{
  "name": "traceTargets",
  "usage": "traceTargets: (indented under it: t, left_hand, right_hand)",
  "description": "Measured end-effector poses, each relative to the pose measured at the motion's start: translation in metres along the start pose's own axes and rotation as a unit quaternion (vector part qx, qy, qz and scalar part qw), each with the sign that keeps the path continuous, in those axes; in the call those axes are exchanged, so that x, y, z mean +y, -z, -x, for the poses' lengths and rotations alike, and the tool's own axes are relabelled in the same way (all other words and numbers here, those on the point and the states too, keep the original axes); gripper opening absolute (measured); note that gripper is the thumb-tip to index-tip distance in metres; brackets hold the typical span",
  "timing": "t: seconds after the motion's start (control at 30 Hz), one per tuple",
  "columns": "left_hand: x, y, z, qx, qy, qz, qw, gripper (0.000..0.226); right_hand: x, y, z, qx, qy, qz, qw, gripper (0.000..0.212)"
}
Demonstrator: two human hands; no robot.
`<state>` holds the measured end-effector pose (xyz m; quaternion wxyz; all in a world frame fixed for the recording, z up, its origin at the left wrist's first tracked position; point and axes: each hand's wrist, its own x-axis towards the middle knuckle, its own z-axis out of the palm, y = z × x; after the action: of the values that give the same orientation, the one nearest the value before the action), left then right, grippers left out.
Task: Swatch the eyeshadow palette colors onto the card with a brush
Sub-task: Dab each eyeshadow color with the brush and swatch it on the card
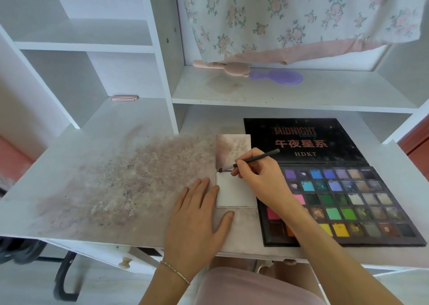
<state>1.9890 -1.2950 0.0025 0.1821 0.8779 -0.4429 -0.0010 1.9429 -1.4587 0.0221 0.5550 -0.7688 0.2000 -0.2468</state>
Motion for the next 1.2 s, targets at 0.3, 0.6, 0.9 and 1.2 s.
traceTargets:
  t: [0.3, 0.6, 0.9, 1.2]
  left_hand:
    - [-0.0001, -0.0018, -0.0006, 0.011, 0.000, -0.004, 1.000, 0.059]
    - [-0.0005, -0.0028, -0.0006, 0.010, 0.002, 0.001, 1.000, 0.061]
    - [-0.0002, -0.0024, -0.0006, 0.005, 0.007, 0.004, 1.000, 0.063]
    - [0.0000, -0.0021, 0.0002, 0.007, 0.006, 0.000, 1.000, 0.061]
  right_hand:
    - [-0.0026, -0.0015, 0.0006, -0.020, 0.000, 0.018, 1.000, 0.009]
    - [-0.0015, -0.0014, 0.0000, -0.021, -0.006, 0.020, 1.000, 0.006]
    - [-0.0016, -0.0013, -0.0001, -0.024, -0.009, 0.024, 0.999, 0.006]
    - [-0.0013, -0.0011, 0.0002, -0.024, -0.006, 0.031, 0.999, 0.005]
